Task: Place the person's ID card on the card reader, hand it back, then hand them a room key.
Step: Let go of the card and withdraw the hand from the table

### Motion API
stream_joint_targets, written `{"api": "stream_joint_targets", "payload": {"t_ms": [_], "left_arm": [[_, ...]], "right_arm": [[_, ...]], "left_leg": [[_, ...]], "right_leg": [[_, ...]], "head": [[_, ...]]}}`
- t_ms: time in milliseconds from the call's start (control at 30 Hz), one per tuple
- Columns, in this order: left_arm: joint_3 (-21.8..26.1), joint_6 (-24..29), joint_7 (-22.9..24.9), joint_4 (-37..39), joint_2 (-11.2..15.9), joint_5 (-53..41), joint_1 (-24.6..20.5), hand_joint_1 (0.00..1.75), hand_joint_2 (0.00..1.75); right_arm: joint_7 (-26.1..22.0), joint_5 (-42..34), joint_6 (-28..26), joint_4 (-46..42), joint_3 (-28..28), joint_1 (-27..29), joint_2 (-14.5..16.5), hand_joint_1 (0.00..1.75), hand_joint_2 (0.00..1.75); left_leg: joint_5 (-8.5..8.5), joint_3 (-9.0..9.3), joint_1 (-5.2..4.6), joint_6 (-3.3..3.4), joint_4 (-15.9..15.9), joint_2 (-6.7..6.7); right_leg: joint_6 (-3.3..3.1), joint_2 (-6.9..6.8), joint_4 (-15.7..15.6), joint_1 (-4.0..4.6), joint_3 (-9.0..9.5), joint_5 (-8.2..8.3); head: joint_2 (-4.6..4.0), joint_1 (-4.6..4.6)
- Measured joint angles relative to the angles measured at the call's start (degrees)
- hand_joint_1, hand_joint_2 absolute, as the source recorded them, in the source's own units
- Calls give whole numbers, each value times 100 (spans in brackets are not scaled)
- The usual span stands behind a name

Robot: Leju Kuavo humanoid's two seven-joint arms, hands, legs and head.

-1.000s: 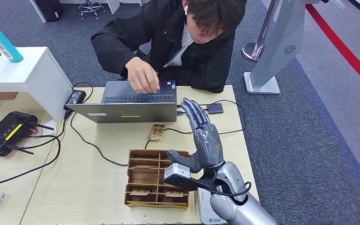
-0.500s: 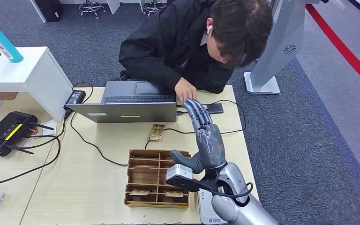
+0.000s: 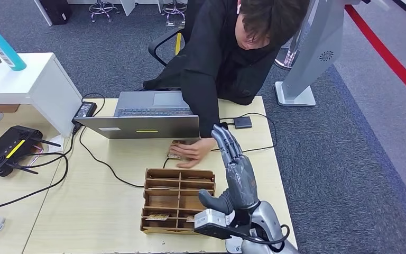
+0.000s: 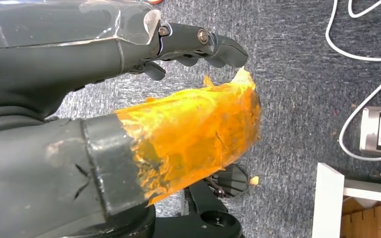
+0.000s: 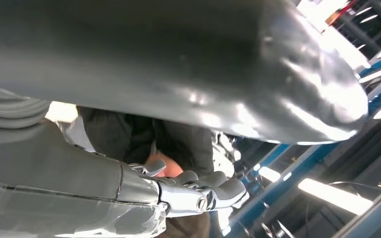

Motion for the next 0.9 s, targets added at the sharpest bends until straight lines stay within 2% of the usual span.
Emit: {"api": "stream_joint_targets", "payload": {"t_ms": [167, 400, 633, 900], "left_arm": [[68, 33, -56, 2, -15, 21, 50, 0, 0], [95, 42, -90, 4, -21, 38, 78, 0, 0], [128, 46, -134, 4, -23, 65, 96, 0, 0], [205, 81, -167, 4, -50, 104, 118, 0, 0]], "right_arm": [[-692, -1310, 372, -236, -44, 475, -39, 0, 0], [-1303, -2367, 906, -601, -329, 1069, -120, 0, 0], [-1700, -2858, 1224, -846, -590, 1575, -262, 0, 0], [-1826, -3166, 1324, -879, -648, 1866, -398, 0, 0]], "left_leg": [[0, -1, 0, 0, 0, -1], [0, -2, 0, 0, 0, -1], [-1, -2, -1, 0, 0, -1], [-1, -2, -1, 0, -1, 0]], "right_leg": [[0, -2, 0, 0, 0, 0], [0, -2, -1, 0, -1, 0], [0, -1, -2, 0, -1, 0], [0, -1, -2, 0, -1, 0]], "head": [[0, 1], [0, -1], [0, 0], [0, 0]]}}
